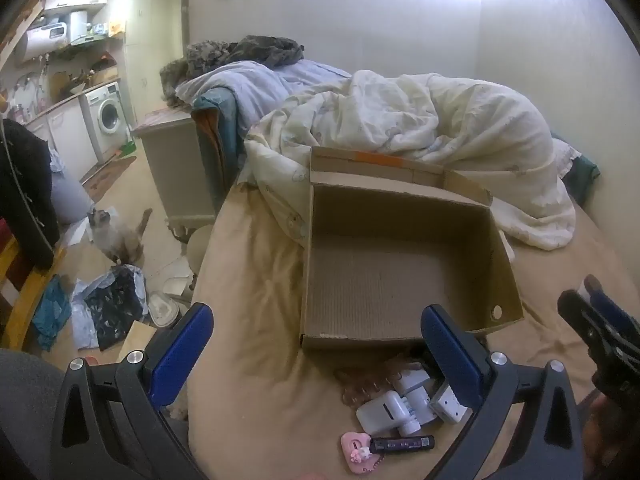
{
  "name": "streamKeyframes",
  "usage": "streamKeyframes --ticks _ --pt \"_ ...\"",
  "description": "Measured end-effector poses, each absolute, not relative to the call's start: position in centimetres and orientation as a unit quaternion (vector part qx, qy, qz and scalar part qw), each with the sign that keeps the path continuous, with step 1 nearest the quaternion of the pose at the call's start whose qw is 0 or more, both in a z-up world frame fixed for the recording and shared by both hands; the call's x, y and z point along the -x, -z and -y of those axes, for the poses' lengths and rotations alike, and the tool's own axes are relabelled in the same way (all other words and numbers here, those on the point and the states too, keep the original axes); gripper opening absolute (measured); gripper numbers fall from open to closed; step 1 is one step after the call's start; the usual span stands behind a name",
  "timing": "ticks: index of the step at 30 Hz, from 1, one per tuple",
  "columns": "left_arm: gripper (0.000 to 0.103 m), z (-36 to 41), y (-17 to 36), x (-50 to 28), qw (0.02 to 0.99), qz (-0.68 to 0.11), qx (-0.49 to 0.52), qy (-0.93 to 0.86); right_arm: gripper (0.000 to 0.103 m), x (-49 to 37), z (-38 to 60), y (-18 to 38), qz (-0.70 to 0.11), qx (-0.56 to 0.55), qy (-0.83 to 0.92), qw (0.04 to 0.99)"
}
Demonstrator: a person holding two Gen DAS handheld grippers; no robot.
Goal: Organize rigid objects
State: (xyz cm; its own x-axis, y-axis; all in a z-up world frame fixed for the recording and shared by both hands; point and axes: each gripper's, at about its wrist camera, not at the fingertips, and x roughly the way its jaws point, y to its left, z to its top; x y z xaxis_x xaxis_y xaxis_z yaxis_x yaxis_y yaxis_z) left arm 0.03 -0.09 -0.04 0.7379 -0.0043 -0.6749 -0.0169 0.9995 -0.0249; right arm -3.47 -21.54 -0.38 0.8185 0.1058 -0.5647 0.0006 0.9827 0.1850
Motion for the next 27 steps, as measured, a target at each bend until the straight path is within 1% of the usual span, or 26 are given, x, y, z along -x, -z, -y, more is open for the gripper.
streamKeyframes --ticks 4,27 --pt "0.103 0.11 -0.85 0.21 0.932 -0.362 0.014 -0.003 0.103 3.47 21.51 0.39 -0.301 -0.089 -0.027 0.949" --pt "0.103 0.35 -0.24 -0.02 0.931 -0.365 0.016 -0.002 0.103 3.46 21.53 0.44 -0.301 -0.089 -0.027 0.949"
